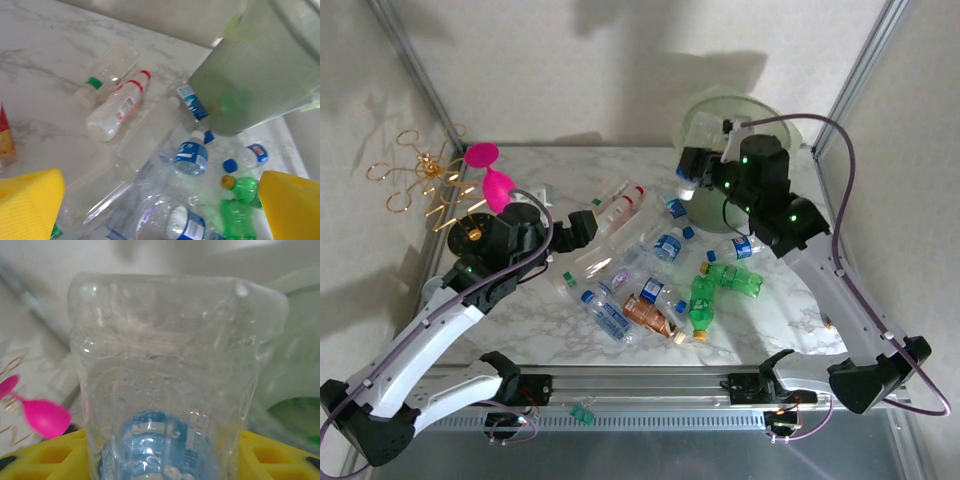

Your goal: Put the plastic bottles in the bin

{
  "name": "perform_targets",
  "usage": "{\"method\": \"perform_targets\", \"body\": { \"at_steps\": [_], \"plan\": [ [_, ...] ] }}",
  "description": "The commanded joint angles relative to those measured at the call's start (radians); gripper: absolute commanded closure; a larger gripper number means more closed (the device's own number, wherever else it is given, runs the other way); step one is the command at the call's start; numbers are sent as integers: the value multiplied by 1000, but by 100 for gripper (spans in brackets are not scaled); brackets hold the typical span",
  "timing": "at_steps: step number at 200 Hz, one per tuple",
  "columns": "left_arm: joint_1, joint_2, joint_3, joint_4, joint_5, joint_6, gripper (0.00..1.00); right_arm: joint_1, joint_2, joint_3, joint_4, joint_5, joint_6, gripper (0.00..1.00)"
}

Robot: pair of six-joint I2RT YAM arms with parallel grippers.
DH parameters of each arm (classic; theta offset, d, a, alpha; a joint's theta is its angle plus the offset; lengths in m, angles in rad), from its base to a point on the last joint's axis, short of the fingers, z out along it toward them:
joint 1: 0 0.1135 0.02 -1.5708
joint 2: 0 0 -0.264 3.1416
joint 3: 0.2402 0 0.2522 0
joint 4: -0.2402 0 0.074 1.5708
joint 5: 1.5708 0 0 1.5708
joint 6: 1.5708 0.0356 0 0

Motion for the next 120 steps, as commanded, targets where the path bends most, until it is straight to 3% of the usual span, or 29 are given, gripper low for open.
{"method": "perform_targets", "body": {
  "at_steps": [1, 52, 120],
  "plan": [
    [-10, -20, -44, 0, -48, 58, 1, -60, 68, 92, -48, 120, -65, 44],
    [-74, -49, -155, 83, -87, 125, 1, -197, 261, 281, -81, 184, -98, 45],
    [-173, -18, -217, 116, -117, 130, 1, -316, 611, 634, -255, 123, -88, 44]
  ]
}}
